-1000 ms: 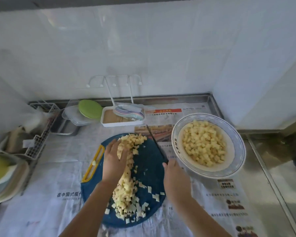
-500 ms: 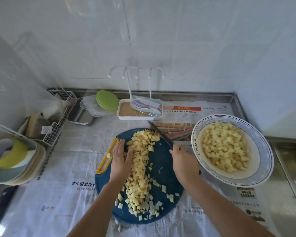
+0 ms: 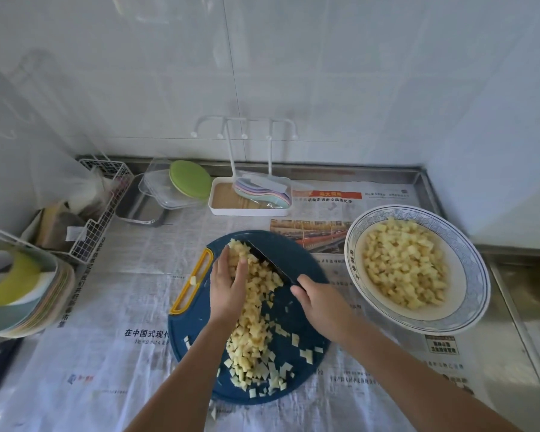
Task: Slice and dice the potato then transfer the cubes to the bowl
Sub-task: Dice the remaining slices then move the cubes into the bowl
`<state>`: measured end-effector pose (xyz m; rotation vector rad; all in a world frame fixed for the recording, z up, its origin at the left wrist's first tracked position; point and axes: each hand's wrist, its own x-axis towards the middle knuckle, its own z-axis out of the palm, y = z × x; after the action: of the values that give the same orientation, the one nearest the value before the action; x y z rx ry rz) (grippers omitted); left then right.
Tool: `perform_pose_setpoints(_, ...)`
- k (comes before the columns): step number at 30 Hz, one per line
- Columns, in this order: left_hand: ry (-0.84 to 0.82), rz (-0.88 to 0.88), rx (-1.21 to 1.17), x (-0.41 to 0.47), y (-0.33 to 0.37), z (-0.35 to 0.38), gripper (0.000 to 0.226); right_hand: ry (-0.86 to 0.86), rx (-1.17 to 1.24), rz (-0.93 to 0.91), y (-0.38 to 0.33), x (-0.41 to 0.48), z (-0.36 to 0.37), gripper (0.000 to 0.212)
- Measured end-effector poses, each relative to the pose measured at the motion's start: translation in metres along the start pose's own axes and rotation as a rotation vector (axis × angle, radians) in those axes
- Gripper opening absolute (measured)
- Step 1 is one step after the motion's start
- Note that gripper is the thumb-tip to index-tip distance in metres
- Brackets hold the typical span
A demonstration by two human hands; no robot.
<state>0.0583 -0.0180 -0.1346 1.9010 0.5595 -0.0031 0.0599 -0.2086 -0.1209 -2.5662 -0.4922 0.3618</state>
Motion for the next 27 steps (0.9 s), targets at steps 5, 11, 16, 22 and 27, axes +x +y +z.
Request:
perform_pose_setpoints(5, 0.039, 0.028, -0.014, 0.002, 0.003, 0.009, 0.053, -0.128, 0.629, 0.3, -0.018, -0.014, 0.016, 0.033)
perform_pose_setpoints(11, 0.061, 0.041, -0.067, -0.005, 0.007, 0.015, 0.056, -0.144, 0.769, 0.342, -0.028, -0.028, 0.02, 0.033)
perform_pose_setpoints(16, 0.116, 0.071, -0.063, -0.016, 0.018, 0.021, 0.052, -0.05, 0.606, 0.276, -0.033, -0.035, 0.029, 0.034)
perform_pose_setpoints(22, 0.165, 0.129, -0.088, -0.027, 0.023, 0.023, 0.049, 0.039, 0.522, 0.232, -0.049, -0.052, 0.028, 0.029)
perform_pose_setpoints(27, 0.21, 0.136, -0.202, -0.036, 0.039, 0.02, 0.039, 0.066, 0.522, 0.224, -0.065, -0.058, 0.015, 0.029)
